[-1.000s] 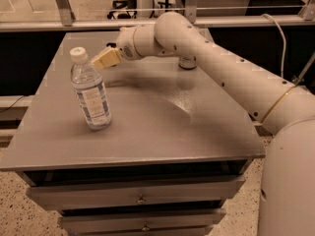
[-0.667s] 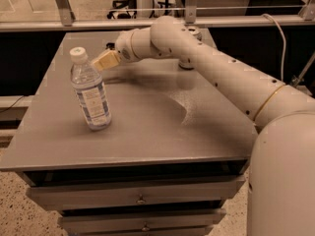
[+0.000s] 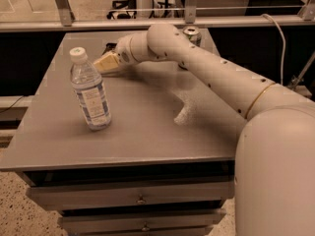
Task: Pick rxbar chocolate
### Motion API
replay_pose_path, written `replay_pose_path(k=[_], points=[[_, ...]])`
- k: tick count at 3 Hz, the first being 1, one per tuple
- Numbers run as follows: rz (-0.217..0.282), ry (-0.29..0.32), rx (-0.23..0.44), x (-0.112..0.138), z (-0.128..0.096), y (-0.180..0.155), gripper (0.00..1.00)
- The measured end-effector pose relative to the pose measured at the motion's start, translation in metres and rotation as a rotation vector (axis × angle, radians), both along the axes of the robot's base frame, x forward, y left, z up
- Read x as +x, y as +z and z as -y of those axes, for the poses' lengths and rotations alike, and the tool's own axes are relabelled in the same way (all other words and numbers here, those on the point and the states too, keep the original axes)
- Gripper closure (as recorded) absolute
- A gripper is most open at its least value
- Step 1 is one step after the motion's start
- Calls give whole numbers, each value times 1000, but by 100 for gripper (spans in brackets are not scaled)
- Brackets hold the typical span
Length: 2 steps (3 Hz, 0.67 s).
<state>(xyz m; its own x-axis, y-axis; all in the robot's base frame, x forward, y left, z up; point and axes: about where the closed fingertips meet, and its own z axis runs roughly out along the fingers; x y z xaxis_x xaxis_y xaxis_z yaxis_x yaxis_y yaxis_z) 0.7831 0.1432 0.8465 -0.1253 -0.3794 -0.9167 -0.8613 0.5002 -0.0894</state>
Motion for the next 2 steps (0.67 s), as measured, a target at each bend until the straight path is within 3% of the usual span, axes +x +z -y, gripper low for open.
replay_pose_path(k=[1,2], points=[[-2,-18,-2,4,2,-5,38],[2,-35,-7,5,7,-5,70]])
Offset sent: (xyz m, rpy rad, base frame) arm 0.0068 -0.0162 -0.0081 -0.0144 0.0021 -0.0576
